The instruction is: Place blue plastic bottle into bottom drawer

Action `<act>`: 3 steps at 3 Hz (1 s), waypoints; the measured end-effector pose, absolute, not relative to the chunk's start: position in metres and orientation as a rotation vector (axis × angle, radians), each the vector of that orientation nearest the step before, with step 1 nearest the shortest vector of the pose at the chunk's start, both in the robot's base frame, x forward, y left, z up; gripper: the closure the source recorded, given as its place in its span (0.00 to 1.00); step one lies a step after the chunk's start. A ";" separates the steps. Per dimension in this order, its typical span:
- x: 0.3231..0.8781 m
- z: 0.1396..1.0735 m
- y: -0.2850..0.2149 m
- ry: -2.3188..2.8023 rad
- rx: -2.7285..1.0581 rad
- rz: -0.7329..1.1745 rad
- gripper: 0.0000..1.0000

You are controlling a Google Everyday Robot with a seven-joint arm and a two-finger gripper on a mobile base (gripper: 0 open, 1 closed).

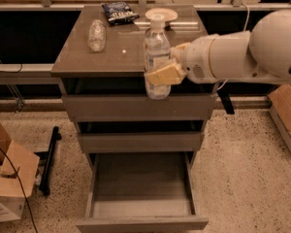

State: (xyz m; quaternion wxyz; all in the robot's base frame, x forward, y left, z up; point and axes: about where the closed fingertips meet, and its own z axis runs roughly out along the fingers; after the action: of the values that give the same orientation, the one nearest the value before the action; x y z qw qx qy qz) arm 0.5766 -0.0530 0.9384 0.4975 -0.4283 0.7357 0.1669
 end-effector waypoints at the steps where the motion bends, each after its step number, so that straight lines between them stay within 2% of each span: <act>1: 0.553 0.888 -0.057 1.776 -1.055 0.553 1.00; 2: 0.535 0.820 -0.078 1.724 -1.028 0.711 1.00; 3: 0.534 0.820 -0.078 1.724 -1.029 0.710 1.00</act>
Offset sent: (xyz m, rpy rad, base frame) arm -0.0635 -0.0515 -0.1748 0.3050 0.1324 0.2021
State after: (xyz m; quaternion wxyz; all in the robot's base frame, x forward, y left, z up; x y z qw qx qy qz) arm 0.5345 -0.0776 0.8204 0.4845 -0.4227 0.7082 0.2916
